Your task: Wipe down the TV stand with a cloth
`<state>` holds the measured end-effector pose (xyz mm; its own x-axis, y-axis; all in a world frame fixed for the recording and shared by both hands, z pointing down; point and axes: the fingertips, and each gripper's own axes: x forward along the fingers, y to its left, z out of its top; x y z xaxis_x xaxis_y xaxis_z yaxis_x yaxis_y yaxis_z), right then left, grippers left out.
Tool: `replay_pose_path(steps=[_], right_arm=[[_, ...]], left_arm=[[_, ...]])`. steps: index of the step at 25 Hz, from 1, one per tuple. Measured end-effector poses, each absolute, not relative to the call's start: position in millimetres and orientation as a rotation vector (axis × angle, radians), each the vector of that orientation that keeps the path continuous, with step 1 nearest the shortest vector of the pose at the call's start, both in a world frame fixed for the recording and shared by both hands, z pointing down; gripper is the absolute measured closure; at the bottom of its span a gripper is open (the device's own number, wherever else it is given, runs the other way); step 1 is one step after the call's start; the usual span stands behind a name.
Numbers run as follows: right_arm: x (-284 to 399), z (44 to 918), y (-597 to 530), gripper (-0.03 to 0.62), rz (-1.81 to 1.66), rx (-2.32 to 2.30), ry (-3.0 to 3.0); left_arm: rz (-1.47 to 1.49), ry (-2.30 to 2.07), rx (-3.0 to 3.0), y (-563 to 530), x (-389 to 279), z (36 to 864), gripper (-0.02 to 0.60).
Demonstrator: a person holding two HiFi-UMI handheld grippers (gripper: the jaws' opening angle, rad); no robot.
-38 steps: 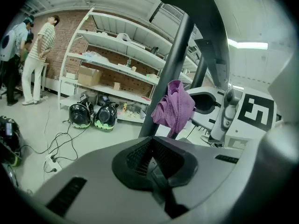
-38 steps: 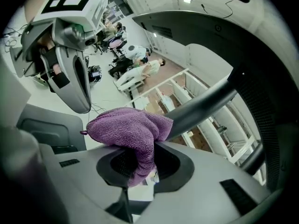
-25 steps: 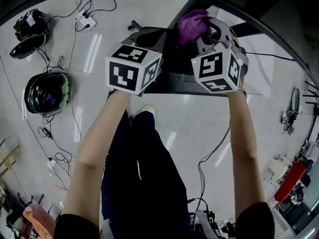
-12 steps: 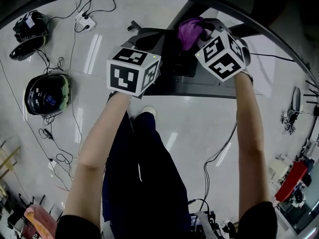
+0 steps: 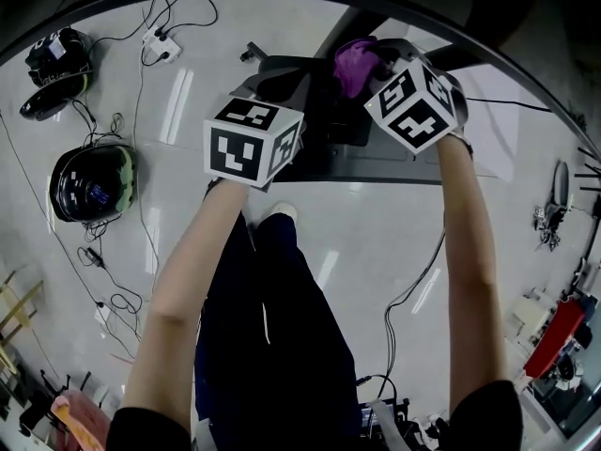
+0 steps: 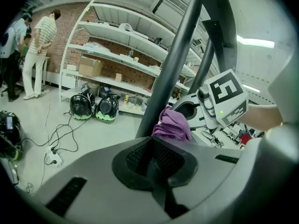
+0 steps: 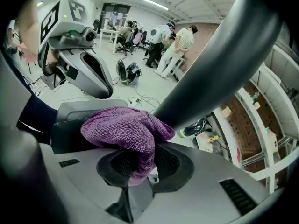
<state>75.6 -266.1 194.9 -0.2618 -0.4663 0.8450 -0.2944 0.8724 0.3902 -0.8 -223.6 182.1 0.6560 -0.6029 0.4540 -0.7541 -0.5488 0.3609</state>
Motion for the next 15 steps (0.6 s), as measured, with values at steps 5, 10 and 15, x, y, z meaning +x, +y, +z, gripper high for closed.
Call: replay_pose_path(steps=[5,10,15], right_arm=[[85,178,-266,0.496,-0.197,0.674,-1.894],[93,151,-263,0.496,-0.232,0.789,-1.921],[106,120,-260,0.496,-0.266,0.924,-1.953]], left_arm=[[0.372,-1.046,2.357,-224,4,174,0.575],[0.374,-1.035,2.385,-222,9,163,0.575],[0.378,-1.014,2.424,-219,21,147,0.575]])
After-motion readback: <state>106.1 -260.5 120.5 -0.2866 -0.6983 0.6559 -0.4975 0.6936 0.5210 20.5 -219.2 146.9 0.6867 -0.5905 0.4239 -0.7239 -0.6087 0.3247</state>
